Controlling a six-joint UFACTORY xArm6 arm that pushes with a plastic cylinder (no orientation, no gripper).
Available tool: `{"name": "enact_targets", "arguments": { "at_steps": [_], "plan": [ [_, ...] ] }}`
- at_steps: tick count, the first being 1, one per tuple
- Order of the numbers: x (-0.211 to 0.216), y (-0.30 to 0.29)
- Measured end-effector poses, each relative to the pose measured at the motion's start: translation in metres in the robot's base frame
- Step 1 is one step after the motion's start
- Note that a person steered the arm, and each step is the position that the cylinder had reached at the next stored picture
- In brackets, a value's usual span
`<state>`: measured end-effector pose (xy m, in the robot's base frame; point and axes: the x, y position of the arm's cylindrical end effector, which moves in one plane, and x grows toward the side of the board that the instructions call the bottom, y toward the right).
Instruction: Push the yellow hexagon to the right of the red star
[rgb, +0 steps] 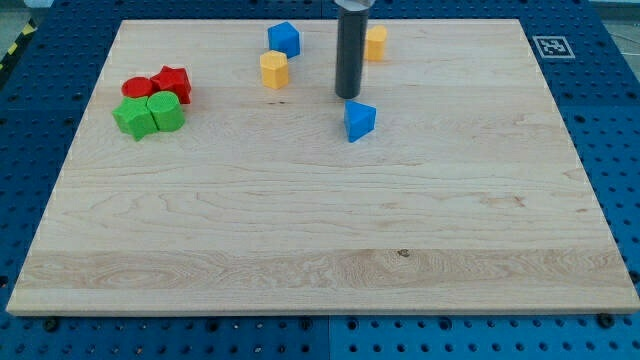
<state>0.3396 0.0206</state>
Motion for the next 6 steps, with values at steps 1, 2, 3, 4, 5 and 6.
{"name": "enact_targets", "arguments": {
  "at_steps": [1, 2, 3, 4, 5, 6],
  "plan": [
    [-0.021, -0.007],
    [-0.039, -0.020],
    [-0.039, -0.058],
    [-0.046, -0.086],
    [-0.051, -0.095],
    [-0.058, -0.134]
  ]
}}
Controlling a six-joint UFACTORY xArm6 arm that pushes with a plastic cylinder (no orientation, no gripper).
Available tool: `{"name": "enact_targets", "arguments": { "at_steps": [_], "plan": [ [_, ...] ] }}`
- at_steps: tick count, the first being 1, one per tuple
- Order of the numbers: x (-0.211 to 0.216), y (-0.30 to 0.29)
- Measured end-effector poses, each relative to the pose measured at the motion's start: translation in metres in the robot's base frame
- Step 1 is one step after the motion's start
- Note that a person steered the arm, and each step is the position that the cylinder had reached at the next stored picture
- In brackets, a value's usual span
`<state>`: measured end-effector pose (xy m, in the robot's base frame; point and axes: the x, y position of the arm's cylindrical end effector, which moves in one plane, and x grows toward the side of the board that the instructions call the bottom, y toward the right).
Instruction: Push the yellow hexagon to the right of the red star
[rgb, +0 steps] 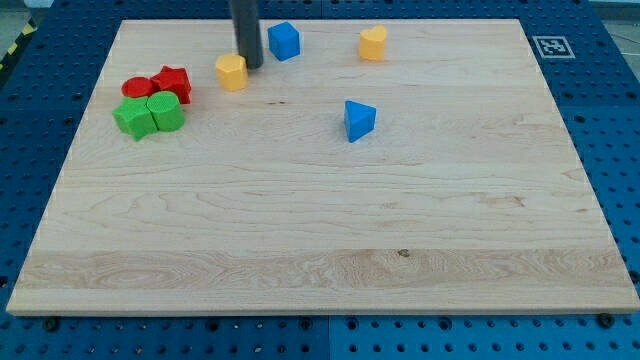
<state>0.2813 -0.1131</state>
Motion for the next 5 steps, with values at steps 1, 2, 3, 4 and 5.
{"name": "enact_targets", "arguments": {
  "at_steps": [1, 2, 3, 4, 5],
  "plan": [
    [-0.010, -0.031],
    [-0.012, -0.043],
    [-0.004, -0.042],
    [-0.003, -0.020],
    [-0.003, -0.018]
  ]
}}
